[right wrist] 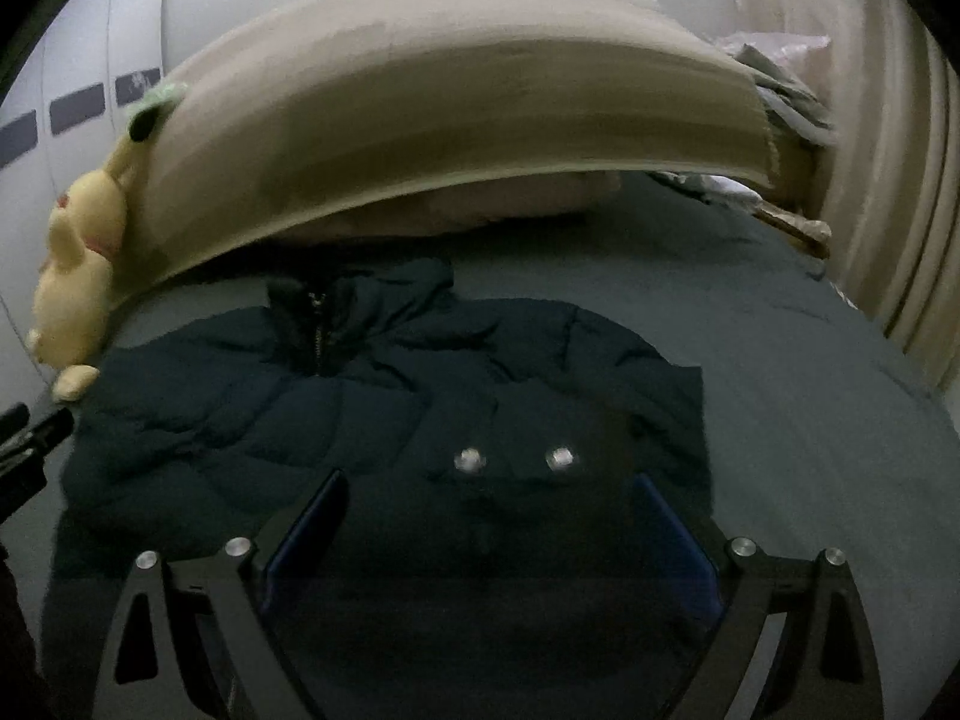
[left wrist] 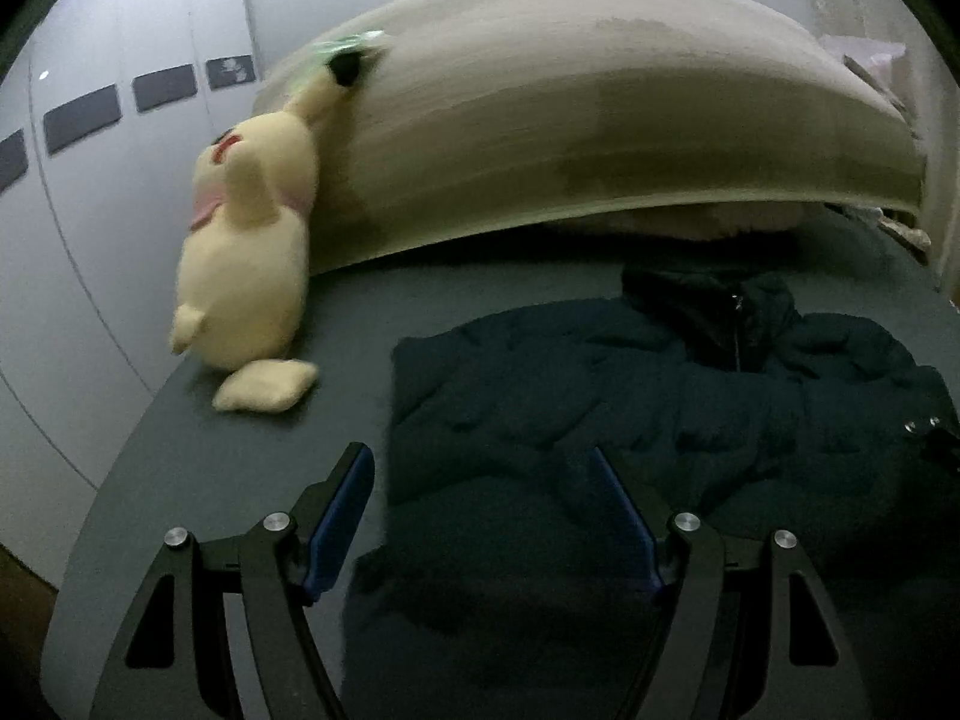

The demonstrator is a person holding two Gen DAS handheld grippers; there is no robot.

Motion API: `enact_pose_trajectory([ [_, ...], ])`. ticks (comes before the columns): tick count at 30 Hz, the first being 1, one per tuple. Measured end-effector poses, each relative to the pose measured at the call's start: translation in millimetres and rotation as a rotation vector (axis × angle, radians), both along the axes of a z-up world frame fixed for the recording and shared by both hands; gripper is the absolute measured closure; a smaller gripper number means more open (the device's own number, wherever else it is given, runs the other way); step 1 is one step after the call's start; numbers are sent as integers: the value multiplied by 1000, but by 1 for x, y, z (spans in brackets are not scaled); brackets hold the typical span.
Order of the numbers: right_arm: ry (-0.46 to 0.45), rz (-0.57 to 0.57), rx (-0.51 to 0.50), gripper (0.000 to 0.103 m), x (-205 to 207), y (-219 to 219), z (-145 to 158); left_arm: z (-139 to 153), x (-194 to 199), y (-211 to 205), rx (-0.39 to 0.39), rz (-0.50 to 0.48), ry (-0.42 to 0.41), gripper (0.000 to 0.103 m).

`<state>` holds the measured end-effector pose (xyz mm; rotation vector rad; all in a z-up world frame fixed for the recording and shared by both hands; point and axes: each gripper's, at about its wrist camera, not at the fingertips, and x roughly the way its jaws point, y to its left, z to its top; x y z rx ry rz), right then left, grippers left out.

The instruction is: Fold large clothes

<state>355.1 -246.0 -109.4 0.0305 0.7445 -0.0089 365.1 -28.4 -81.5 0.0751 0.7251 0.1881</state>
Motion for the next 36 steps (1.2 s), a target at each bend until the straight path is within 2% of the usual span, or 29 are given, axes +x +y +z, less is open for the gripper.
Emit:
enact_pose_trajectory([
  [5, 68, -27, -12, 6, 22, -5, -28, -40, 29, -3, 2, -7, 114, 29],
  [8, 90, -28, -6, 5, 25, -9, -45, -56, 27, -2, 8, -14, 101, 27],
  [12, 129, -35, 14, 1, 33, -12, -57, -61, 26, 0, 8, -12, 102, 26],
  [31, 125, -43, 18, 0, 37, -11, -70, -68, 25, 0, -23, -7, 101, 21],
  [35, 166, -50, 13, 0, 36, -15, -54, -50, 19, 7, -33, -6, 112, 22],
  [36, 124, -68, 30, 0, 28, -19, -40, -35, 8, 11, -49, 21, 59, 22],
])
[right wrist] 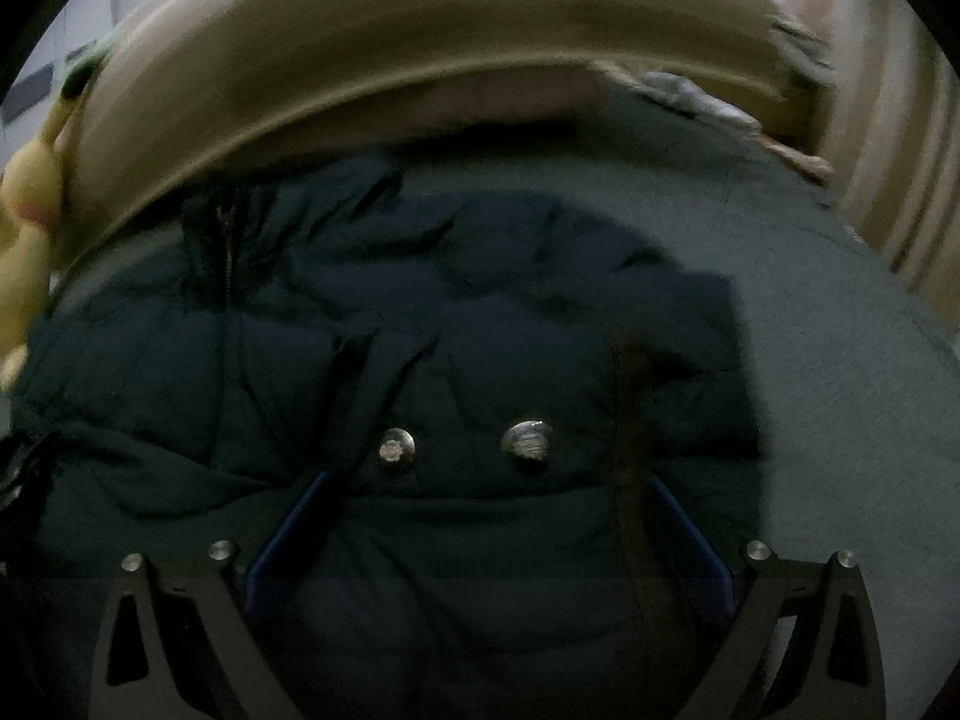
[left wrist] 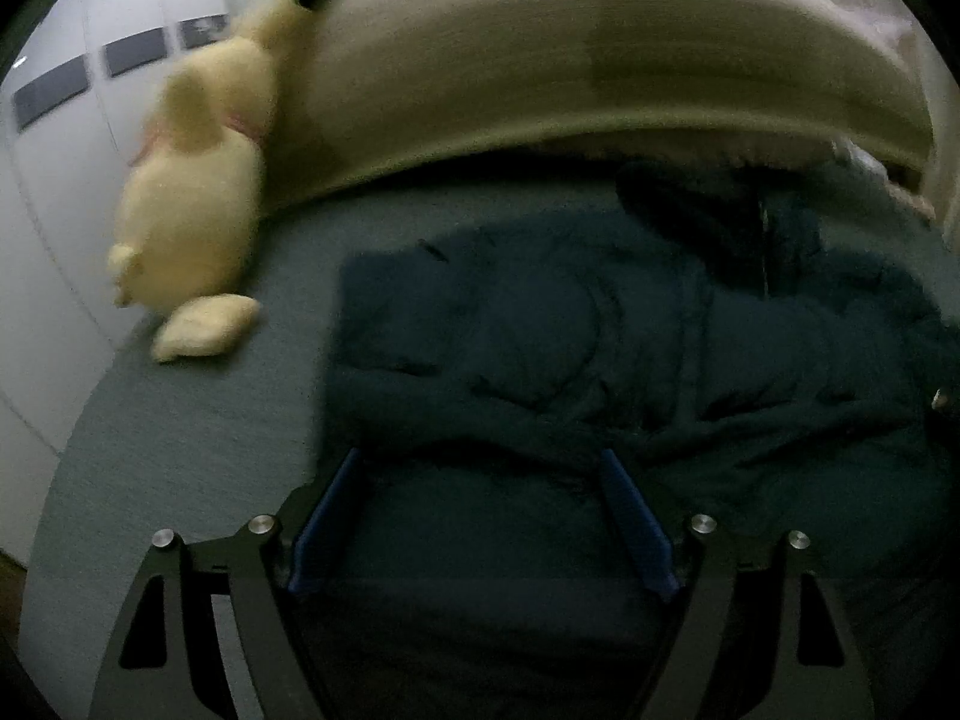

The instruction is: Fold large clothes

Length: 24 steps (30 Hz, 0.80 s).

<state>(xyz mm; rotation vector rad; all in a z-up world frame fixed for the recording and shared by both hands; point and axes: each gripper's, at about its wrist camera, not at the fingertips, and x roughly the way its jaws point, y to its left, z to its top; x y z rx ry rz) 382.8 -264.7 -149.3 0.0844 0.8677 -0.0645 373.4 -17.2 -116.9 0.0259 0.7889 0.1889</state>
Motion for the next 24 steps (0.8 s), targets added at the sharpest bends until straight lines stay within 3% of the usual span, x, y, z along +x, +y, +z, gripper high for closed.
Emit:
enact_pose_trajectory([
  [2, -108, -9, 39, 0, -18, -1, 29, 20, -13, 1, -28, 12, -75, 21],
  [5, -151, 89, 64, 0, -33, 20, 47, 25, -20, -22, -33, -85, -69, 21],
  [8, -104, 163, -37, 0, -36, 46, 29, 5, -20, -50, 30, -161, -13, 21],
  [10, -30, 191, -67, 0, -33, 53, 4, -12, -17, -57, 66, -158, 27, 21],
  [16, 43, 199, -77, 0, -21, 55, -19, -31, -10, -64, 126, -157, 48, 18],
  [20, 76, 201, -62, 0, -15, 51, -13, -21, -9, -51, 64, -164, 62, 18],
  [24, -6, 168, 12, 0, -28, 17, 11, 3, -27, -13, 12, -100, -18, 18],
])
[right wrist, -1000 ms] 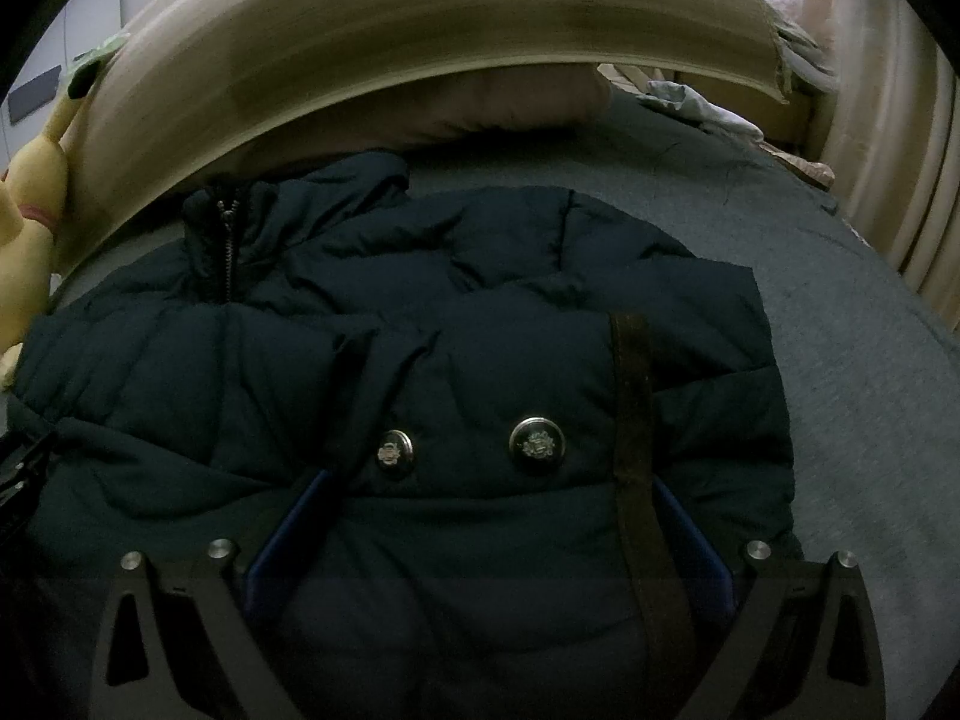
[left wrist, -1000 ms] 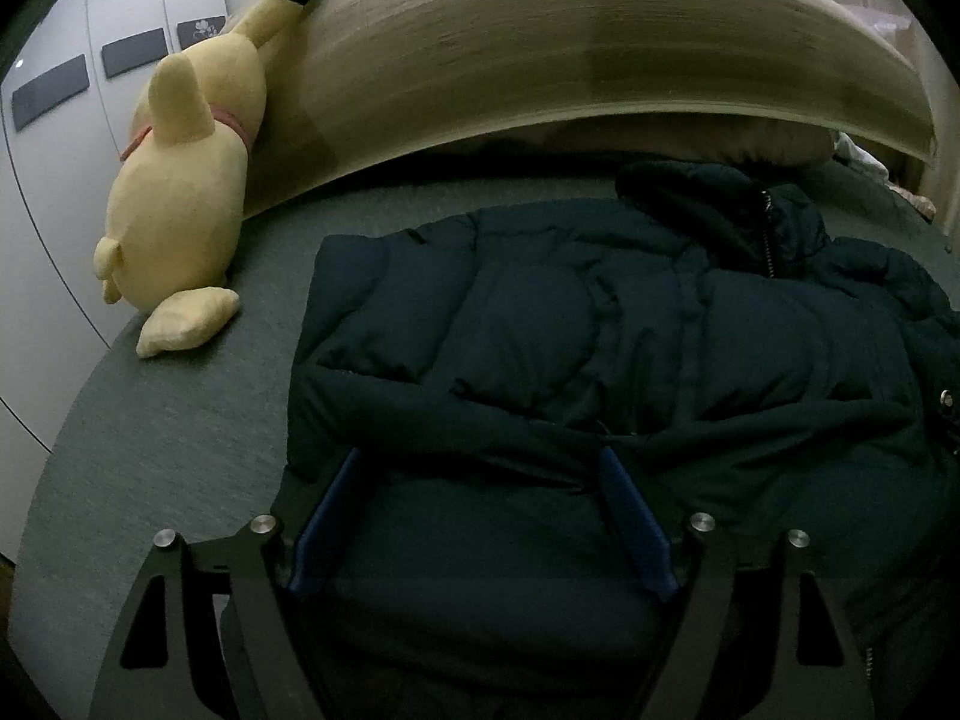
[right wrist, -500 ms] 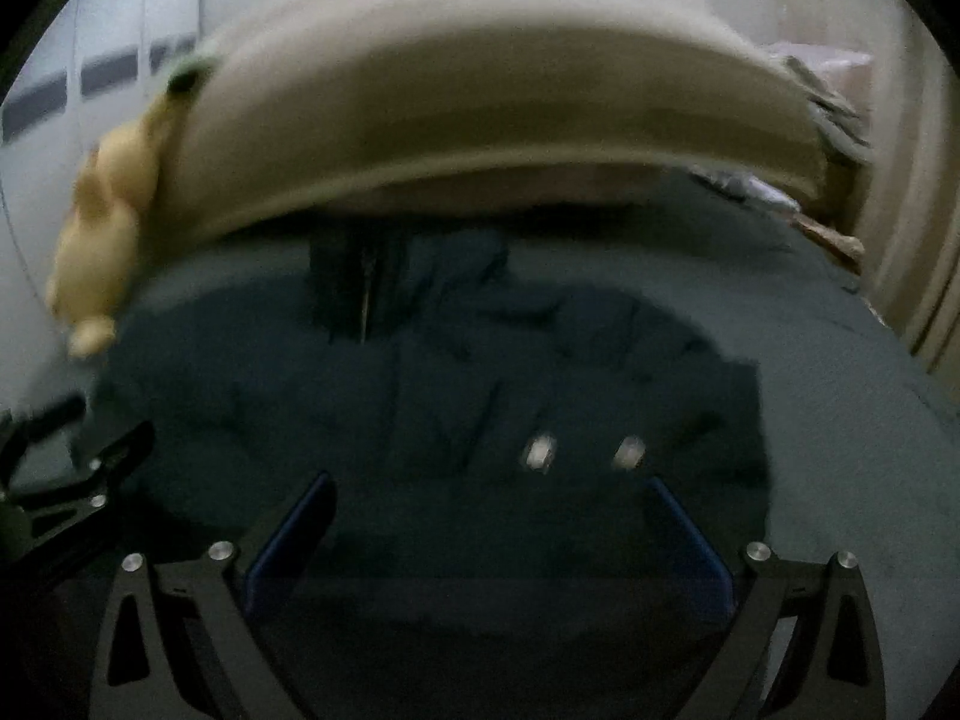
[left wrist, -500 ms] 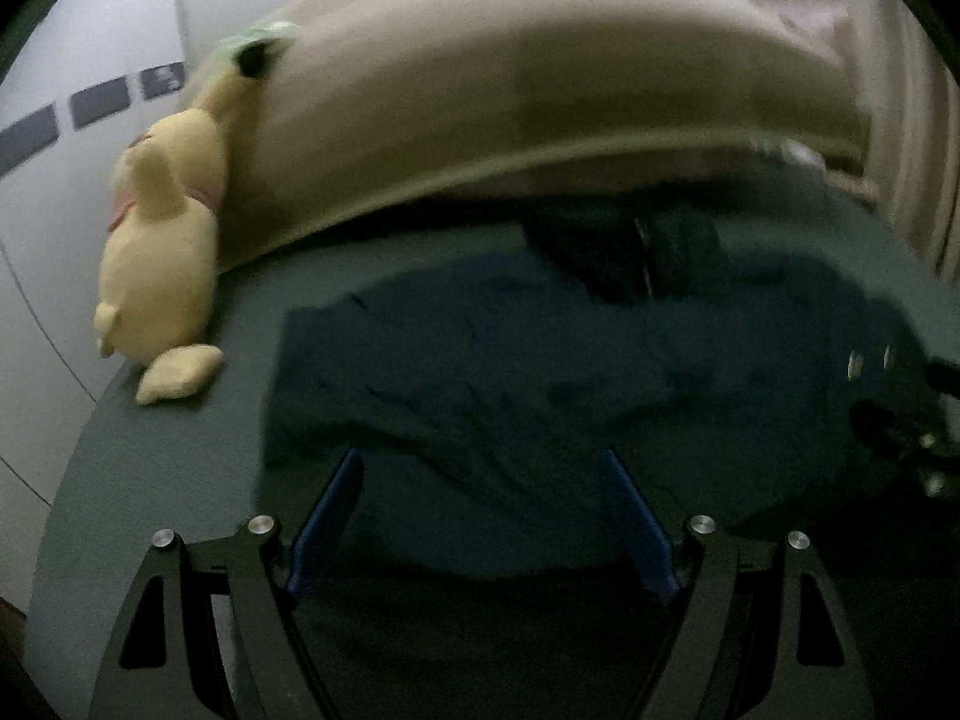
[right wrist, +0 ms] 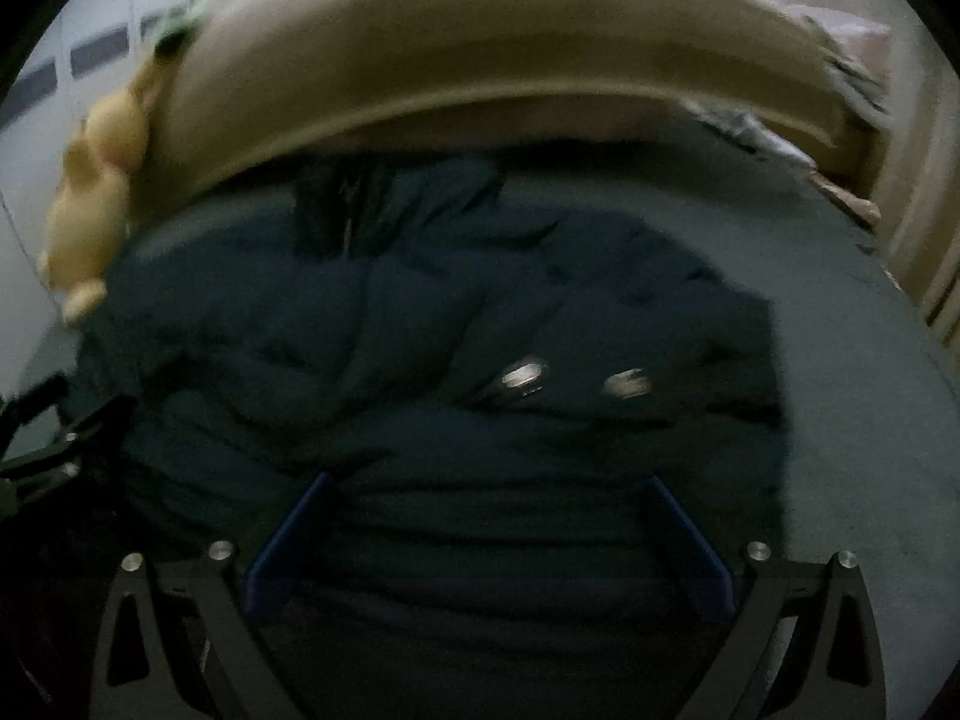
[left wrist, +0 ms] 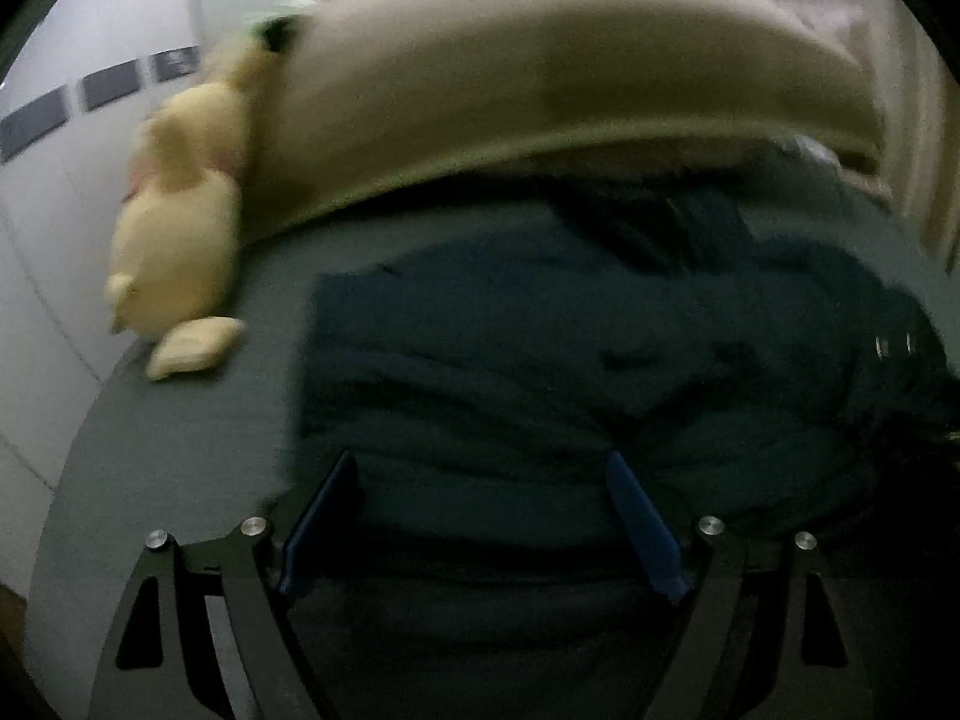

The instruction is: Fold large clothes

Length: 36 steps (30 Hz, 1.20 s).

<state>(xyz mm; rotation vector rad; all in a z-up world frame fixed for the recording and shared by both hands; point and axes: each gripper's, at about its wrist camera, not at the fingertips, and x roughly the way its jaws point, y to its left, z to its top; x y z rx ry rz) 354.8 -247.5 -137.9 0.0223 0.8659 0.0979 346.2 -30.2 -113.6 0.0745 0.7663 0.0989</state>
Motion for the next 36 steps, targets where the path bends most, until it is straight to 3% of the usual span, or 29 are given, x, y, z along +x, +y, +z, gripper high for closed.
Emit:
enact_pose_trajectory([
  [3, -31, -93, 41, 0, -2, -39, 9, 5, 1, 39, -27, 88, -1, 18],
  [5, 28, -156, 53, 0, 6, -60, -2, -15, 15, 55, -22, 99, 127, 18],
  [6, 99, -169, 63, 0, 13, -67, -13, -21, 17, 59, -39, 88, 150, 16],
  [7, 162, -174, 87, 0, 18, -74, -25, -22, 16, 62, -56, 89, 144, 16],
  [10, 99, -188, 191, 0, 9, -95, -18, -10, 9, 63, -73, 97, 101, 16],
  [13, 45, -269, 314, 0, 8, -133, -8, 6, 3, 55, -77, 88, 34, 16],
  [16, 74, -331, 474, 0, 20, -166, -16, 10, 4, 31, -86, 22, 15, 16],
  [18, 116, -347, 593, 0, 33, -182, -30, 2, 8, 11, -55, -25, 35, 16],
  [20, 134, -339, 620, 2, 46, -185, -36, -19, 17, 2, -20, -25, 108, 16],
  [22, 142, -307, 622, 13, 55, -182, -40, -30, 20, 1, -28, -14, 120, 15],
  [24, 175, -296, 590, 43, 63, -179, -47, -31, 18, 1, -22, -8, 126, 15],
  [26, 196, -297, 549, 62, 75, -176, -53, -33, 20, -1, -9, -10, 134, 15],
  [27, 199, -289, 552, 70, 79, -173, -53, -32, 20, -1, -7, -11, 135, 15],
  [29, 188, -283, 517, 74, 82, -166, -48, -33, 20, -3, -2, -16, 135, 15],
  [32, 177, -262, 495, 73, 79, -164, -46, -33, 15, -5, -2, -14, 128, 15],
  [34, 178, -269, 520, 50, 81, -173, -49, -33, 14, -6, -1, -12, 122, 14],
  [35, 174, -281, 532, 19, 80, -179, -50, -34, 18, -2, -3, -13, 123, 14],
  [36, 138, -291, 582, 17, 77, -185, -49, -34, 18, -2, -5, -13, 125, 14],
])
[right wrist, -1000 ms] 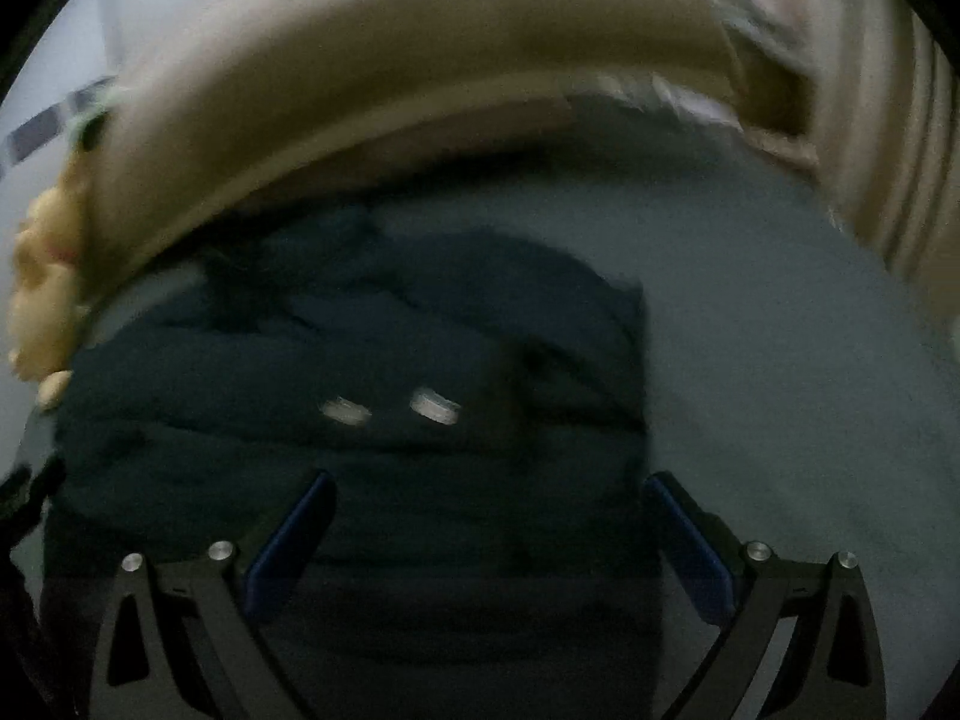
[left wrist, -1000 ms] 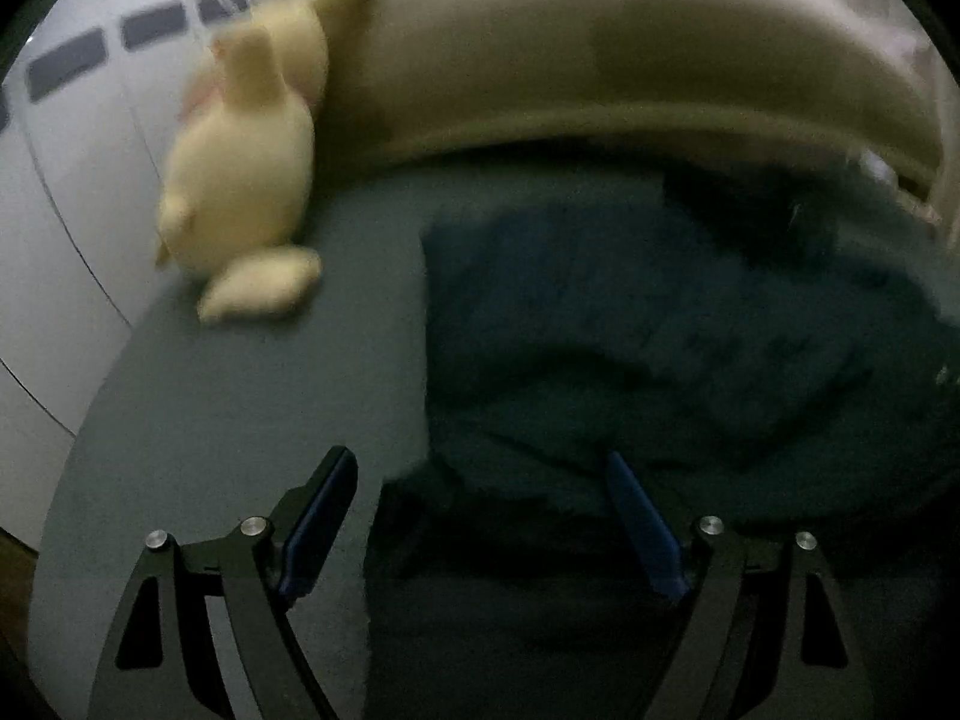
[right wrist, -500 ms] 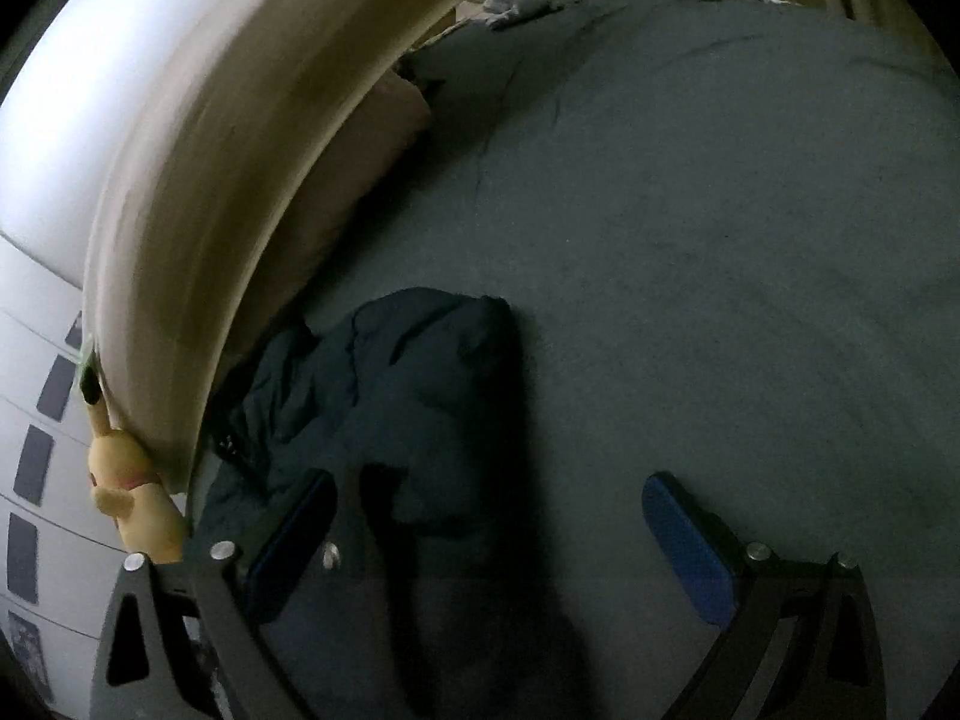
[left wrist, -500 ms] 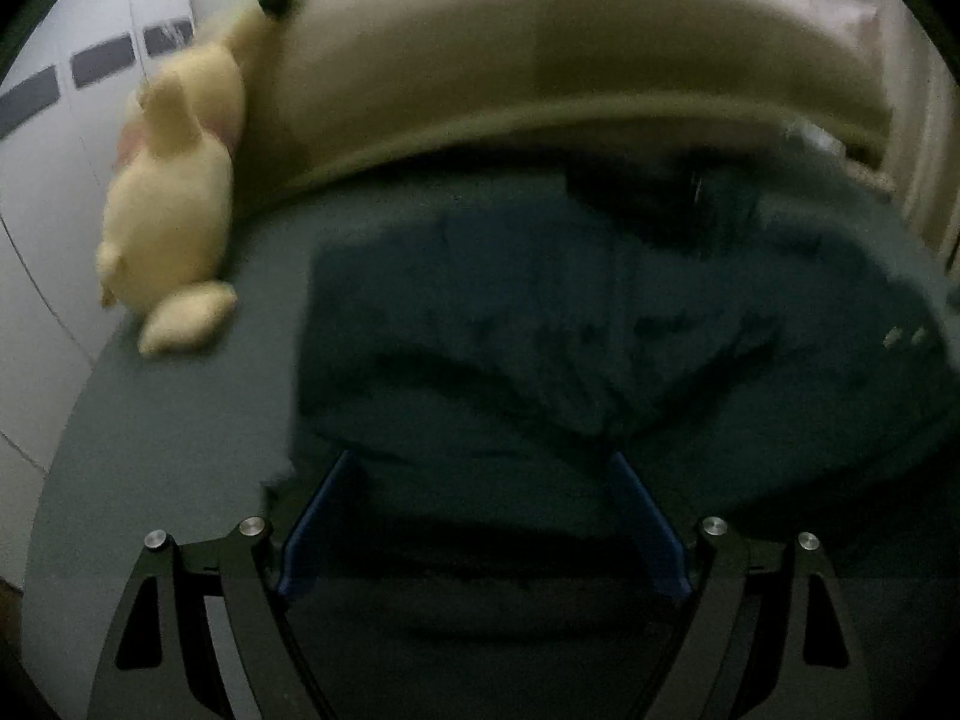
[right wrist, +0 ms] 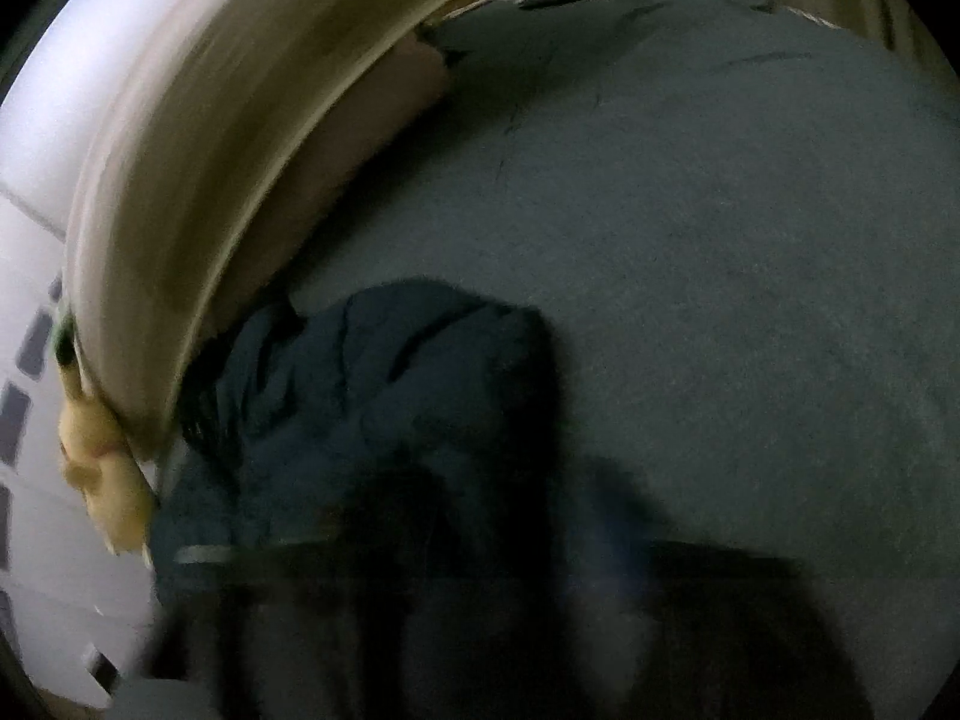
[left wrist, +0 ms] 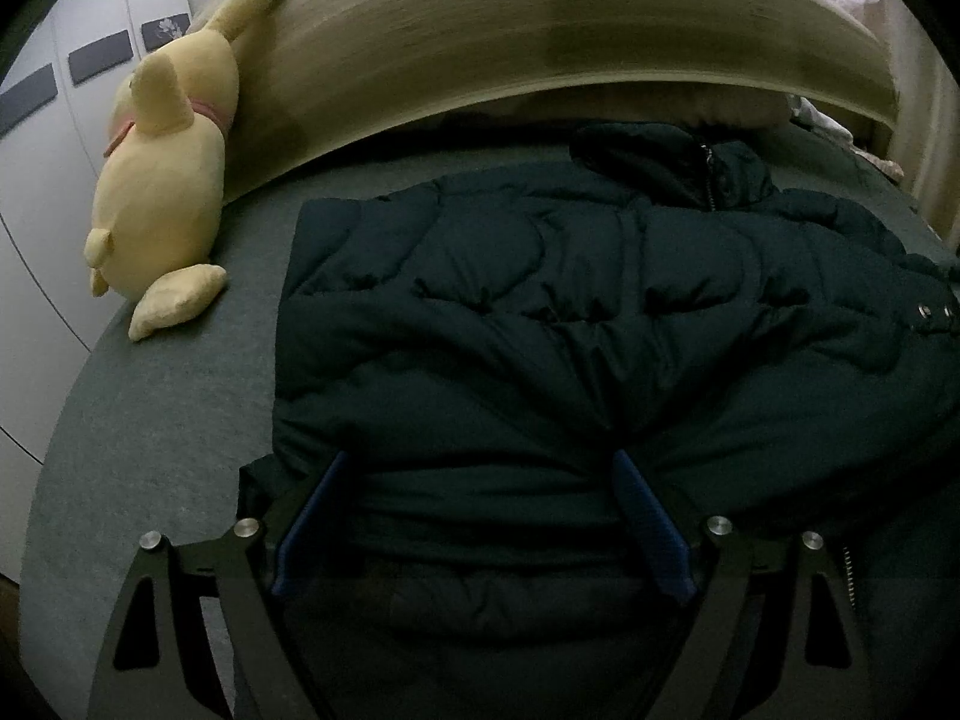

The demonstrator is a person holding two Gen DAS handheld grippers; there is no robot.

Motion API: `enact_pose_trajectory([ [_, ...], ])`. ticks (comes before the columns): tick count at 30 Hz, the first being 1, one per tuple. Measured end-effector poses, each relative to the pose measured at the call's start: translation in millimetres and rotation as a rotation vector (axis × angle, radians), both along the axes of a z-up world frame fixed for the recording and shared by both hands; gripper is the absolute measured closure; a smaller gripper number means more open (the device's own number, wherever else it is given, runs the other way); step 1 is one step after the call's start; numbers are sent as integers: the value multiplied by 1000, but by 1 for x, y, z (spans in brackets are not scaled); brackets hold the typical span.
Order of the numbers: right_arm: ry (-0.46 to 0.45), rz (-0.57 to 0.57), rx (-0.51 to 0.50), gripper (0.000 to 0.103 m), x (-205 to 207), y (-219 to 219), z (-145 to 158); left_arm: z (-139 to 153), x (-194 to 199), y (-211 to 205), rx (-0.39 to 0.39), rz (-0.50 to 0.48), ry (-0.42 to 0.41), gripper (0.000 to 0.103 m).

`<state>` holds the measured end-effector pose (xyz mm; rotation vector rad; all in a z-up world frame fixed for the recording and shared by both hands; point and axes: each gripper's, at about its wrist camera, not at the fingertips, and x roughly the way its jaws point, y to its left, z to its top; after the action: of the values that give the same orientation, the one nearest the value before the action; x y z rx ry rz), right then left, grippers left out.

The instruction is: Fold large clothes

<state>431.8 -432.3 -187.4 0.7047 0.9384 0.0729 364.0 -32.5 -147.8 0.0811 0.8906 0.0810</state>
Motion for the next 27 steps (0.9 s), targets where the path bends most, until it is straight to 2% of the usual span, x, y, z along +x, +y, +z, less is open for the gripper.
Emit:
enact_pose_trajectory([
  [1, -22, -6, 36, 18, -2, -3, 1, 0, 0, 0, -1, 1, 0, 14],
  [2, -19, 1, 44, 27, 3, 2, 0, -1, 2, 1, -1, 1, -2, 14],
  [3, -5, 12, 39, 68, 8, 3, -2, -1, 2, 1, 0, 1, -4, 14],
  [4, 14, 11, 43, 72, 13, 2, -6, -1, 1, 1, 1, 1, -7, 14],
  [6, 3, -17, 78, 72, 14, -7, -6, -2, 0, 1, -1, 1, -13, 14],
  [8, 9, -24, 40, 72, 19, -8, -5, -3, 0, 2, -5, 7, -13, 12],
  [10, 19, -31, 48, 68, 17, -11, -6, -4, 0, 3, -10, 11, -14, 11],
  [11, 20, -34, 44, 48, 15, -12, -5, -4, -1, 4, -12, 13, -15, 11],
  [12, 13, -44, 18, 17, 10, -13, 0, -4, -1, 4, -16, 16, -15, 11],
  [14, -41, -71, -25, 14, -7, -14, 17, -1, -2, 5, -26, 16, -21, 11],
  [16, -115, -33, -98, 14, -30, -1, 40, 9, -6, 13, -80, 8, -31, 11],
  [19, -199, 56, -195, 14, -57, 34, 69, 37, -24, 45, -280, 36, -111, 11],
  [22, -287, 195, -257, 14, -82, 85, 86, 58, -37, 94, -400, 115, -170, 11],
  [25, -301, 307, -289, 14, -92, 131, 86, 54, -35, 138, -471, 185, -127, 11],
  [27, -310, 394, -350, 14, -92, 165, 78, 45, -34, 161, -526, 222, -92, 11],
])
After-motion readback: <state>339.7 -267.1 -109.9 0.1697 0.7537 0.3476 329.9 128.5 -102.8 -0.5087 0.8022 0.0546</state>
